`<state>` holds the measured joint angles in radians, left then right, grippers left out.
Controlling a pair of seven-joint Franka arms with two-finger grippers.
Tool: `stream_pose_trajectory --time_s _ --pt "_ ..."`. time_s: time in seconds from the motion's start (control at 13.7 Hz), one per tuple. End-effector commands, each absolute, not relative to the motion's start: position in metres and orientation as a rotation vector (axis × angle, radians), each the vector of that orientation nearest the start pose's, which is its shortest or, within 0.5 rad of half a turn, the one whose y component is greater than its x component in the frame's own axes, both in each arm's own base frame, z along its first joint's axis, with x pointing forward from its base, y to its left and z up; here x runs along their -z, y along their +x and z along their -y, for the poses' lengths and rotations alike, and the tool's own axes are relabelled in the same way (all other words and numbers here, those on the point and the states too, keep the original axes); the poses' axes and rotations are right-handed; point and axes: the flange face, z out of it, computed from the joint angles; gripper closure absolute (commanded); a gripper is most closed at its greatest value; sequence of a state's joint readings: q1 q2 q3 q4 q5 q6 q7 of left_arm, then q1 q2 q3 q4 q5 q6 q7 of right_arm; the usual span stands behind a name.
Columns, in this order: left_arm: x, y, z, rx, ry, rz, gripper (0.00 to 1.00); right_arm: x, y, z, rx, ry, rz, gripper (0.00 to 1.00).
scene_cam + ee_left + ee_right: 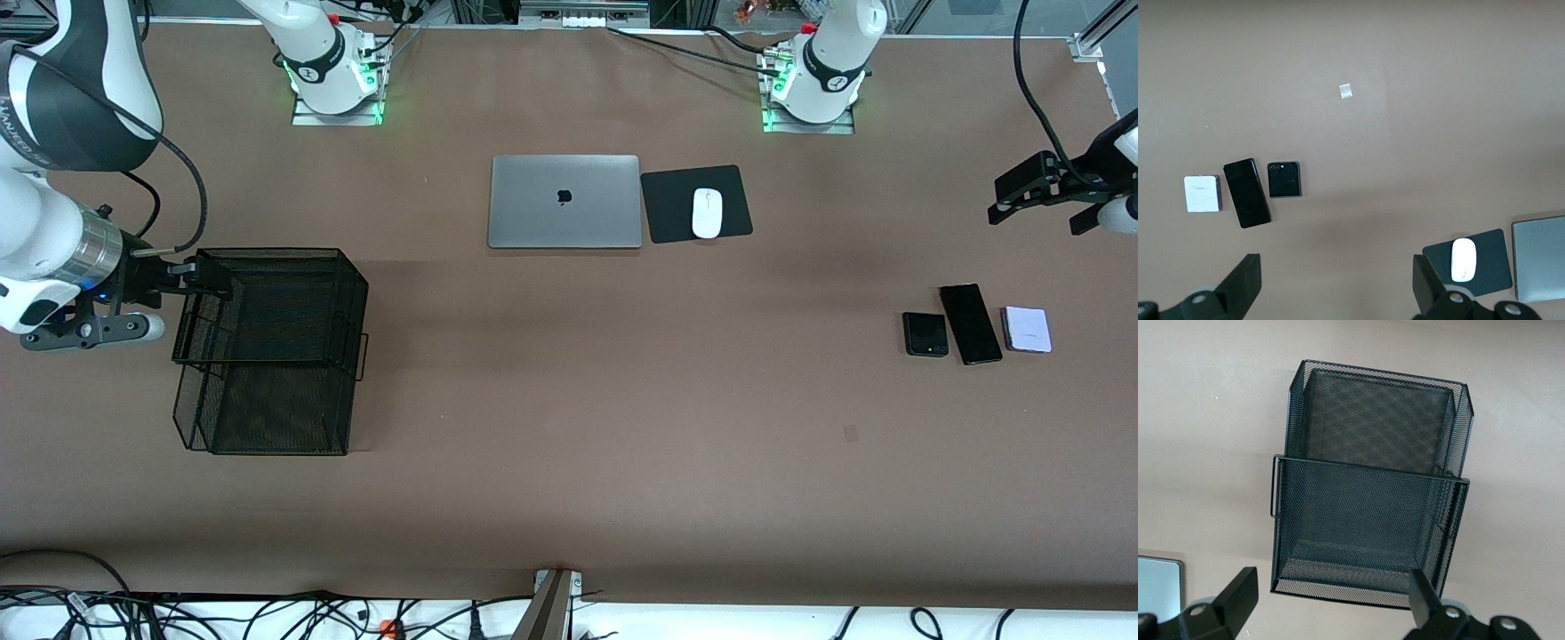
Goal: Place phones with both arms
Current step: 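Lower the left gripper toward the small black flip phone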
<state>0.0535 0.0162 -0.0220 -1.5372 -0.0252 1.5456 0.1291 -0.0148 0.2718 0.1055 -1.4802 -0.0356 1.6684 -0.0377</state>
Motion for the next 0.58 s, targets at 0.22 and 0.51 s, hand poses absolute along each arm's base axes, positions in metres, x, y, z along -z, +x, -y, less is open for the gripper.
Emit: stream_pose_trajectory --time_s 0.22,0.51 --pt "-0.6357 0.5552 -0.0182 0.009 -3.166 -0.171 0.0 -0.518 0.6357 -0.0449 -0.139 -3.133 0.201 0.0" --pt "-0.6333 0.5542 -0.0181 -0.005 -3.166 -0.181 0.0 -0.5181 0.6359 -0.0454 -0.137 -3.128 0.202 0.0"
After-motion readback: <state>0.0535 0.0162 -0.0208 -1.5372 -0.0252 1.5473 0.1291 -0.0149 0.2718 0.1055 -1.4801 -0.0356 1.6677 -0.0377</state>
